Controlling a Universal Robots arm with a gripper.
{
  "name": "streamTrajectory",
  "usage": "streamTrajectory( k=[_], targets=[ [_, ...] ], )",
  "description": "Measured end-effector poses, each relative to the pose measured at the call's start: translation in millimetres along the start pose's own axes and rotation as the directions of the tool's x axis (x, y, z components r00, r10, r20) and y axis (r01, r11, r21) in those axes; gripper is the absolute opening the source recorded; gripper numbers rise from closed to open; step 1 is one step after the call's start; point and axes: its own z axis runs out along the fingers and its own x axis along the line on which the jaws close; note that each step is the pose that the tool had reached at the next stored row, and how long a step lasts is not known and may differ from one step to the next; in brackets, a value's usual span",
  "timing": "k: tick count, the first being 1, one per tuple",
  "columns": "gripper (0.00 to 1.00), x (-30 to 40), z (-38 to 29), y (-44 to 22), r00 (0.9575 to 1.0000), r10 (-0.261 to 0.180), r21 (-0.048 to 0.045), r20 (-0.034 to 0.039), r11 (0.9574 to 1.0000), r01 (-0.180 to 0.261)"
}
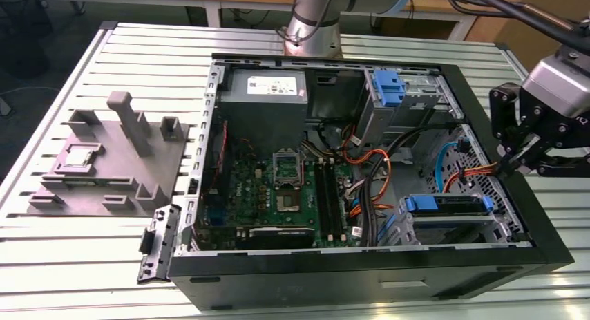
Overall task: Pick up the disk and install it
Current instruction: 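Insert the first disk wire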
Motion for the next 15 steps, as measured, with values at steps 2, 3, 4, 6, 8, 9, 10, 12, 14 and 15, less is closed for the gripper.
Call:
streamTrajectory(
  k=[2,3,4,6,8,9,10,12,14,15],
  targets=[
    [0.18,-0.9,0.2,-2.2,1.0000,-0.001,-0.0009,-0.0021,1.0000,0.001],
    [0.18,-1.5,0.2,-3.6,1.0000,-0.001,-0.0018,-0.0038,1.0000,0.001],
    [0.18,-2.0,0.3,-5.1,1.0000,-0.001,-0.0027,-0.0058,1.0000,0.001],
    [0.19,-3.2,0.4,-8.1,1.0000,-0.001,-0.0046,-0.0099,1.0000,0.001],
    [0.25,-4.5,0.5,-11.3,0.9999,-0.001,-0.0058,-0.0125,1.0000,0.001],
    [0.25,-5.2,0.6,-12.7,0.9999,-0.001,-0.0061,-0.0132,1.0000,0.001],
    [0.25,-5.8,0.6,-14.0,0.9999,-0.001,-0.0062,-0.0134,1.0000,0.001],
    [0.25,-6.6,0.7,-16.0,0.9999,-0.002,-0.0062,-0.0134,1.0000,0.002],
    [0.25,-6.4,0.8,-16.9,0.9999,-0.009,-0.0062,-0.0133,0.9999,0.009],
    [0.25,-6.3,0.9,-17.3,0.9998,-0.017,-0.0058,-0.0129,0.9998,0.017]
  ],
)
